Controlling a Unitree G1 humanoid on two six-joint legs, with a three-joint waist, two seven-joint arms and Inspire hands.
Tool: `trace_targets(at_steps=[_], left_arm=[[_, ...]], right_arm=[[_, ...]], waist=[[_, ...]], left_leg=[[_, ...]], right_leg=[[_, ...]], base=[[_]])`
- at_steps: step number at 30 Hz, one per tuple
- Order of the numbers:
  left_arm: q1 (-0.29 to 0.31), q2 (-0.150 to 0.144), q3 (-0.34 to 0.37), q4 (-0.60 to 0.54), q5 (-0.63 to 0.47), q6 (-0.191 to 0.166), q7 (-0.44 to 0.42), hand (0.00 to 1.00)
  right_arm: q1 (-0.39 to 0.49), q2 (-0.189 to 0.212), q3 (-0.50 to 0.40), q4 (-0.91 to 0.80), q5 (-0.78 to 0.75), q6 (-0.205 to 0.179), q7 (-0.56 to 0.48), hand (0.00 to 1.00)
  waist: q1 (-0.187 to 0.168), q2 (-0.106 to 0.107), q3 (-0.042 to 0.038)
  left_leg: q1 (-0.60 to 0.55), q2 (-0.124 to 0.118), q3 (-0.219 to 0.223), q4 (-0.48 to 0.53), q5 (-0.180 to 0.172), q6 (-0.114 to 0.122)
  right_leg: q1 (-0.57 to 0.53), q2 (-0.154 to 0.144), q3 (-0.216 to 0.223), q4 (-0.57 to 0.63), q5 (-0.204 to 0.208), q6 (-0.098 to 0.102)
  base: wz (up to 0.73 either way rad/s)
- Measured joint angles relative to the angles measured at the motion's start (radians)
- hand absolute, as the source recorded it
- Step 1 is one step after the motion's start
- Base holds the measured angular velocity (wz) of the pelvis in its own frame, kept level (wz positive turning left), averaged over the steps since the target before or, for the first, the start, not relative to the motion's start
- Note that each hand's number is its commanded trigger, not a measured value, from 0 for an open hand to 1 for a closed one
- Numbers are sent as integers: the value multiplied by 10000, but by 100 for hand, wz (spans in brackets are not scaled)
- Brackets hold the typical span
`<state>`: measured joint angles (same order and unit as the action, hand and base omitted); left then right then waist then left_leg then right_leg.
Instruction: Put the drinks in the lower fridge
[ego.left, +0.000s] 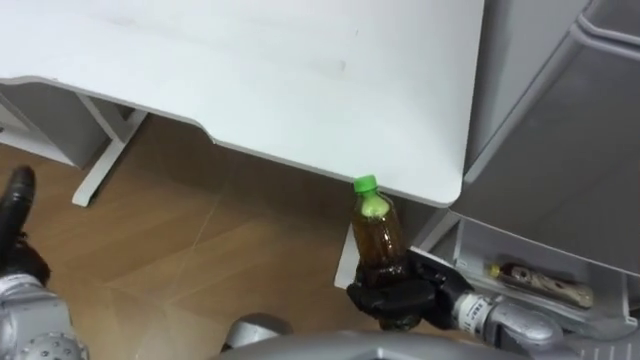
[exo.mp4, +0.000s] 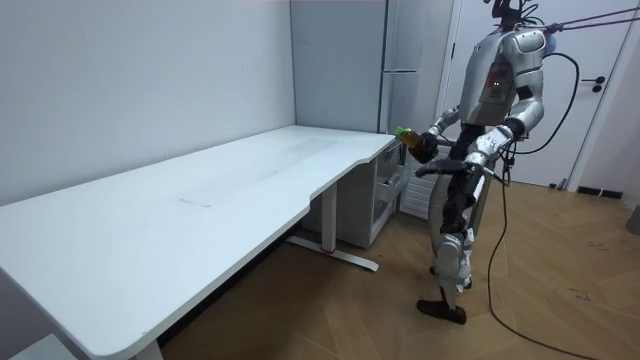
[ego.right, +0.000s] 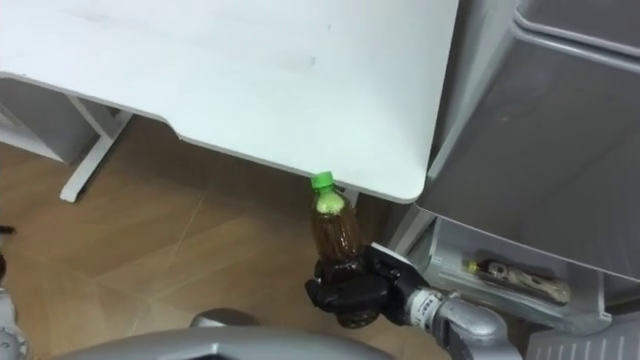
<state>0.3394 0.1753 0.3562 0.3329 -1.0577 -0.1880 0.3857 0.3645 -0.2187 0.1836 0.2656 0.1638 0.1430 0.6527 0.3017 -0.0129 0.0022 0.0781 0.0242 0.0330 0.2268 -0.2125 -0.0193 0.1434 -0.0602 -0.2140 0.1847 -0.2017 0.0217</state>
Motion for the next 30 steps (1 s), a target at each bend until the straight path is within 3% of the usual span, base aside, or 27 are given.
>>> trace_targets(at_steps=[4, 10, 16, 21, 26, 30], left_arm=[[33, 45, -798, 2265, -49, 265, 154, 0], [-87, 102, -1425, 4132, -63, 441, 142, 0], [-126, 175, -2180, 5963, 716, 1298, -728, 0], [-88, 209, -2618, 6149, 1268, 1986, -1545, 0], [-202, 240, -3211, 6566, 2687, 2222, -2234, 0], [-386, 251, -3468, 6698, 3784, 2434, -2898, 0]], right_arm=[[-137, -27, 535, 11, 9, 189, -139, 100], [-286, -246, 740, 24, 323, 326, -377, 100], [-433, -491, 666, 283, 336, 419, -431, 100], [-511, -616, 647, 880, 410, 670, -625, 100], [-489, -668, 248, 1147, 400, 677, -726, 100], [-454, -681, -21, 1297, 442, 662, -959, 100]], waist=[[-120, -159, 3], [-450, -269, 34], [-827, -219, 46], [-1237, -114, 71], [-1901, 10, 49], [-2276, -54, 54]], left_leg=[[-23, -14, -51, -56, 11, 11], [-37, -35, -102, -57, 6, 13], [31, -27, -32, -195, 5, 13], [31, -22, 1, -222, 5, 13], [50, -10, 190, -238, 7, 15], [44, -4, 294, -246, 6, 15]], right_leg=[[-22, -13, -71, -12, -5, 9], [150, -3, -133, -190, 18, 27], [104, 5, -31, -203, 17, 28], [61, 4, -2, -189, 17, 29], [-29, 6, 164, -160, 18, 29], [-85, 3, 245, -170, 16, 33]], base=[[3], [4], [-4], [-1], [-10], [-7]])
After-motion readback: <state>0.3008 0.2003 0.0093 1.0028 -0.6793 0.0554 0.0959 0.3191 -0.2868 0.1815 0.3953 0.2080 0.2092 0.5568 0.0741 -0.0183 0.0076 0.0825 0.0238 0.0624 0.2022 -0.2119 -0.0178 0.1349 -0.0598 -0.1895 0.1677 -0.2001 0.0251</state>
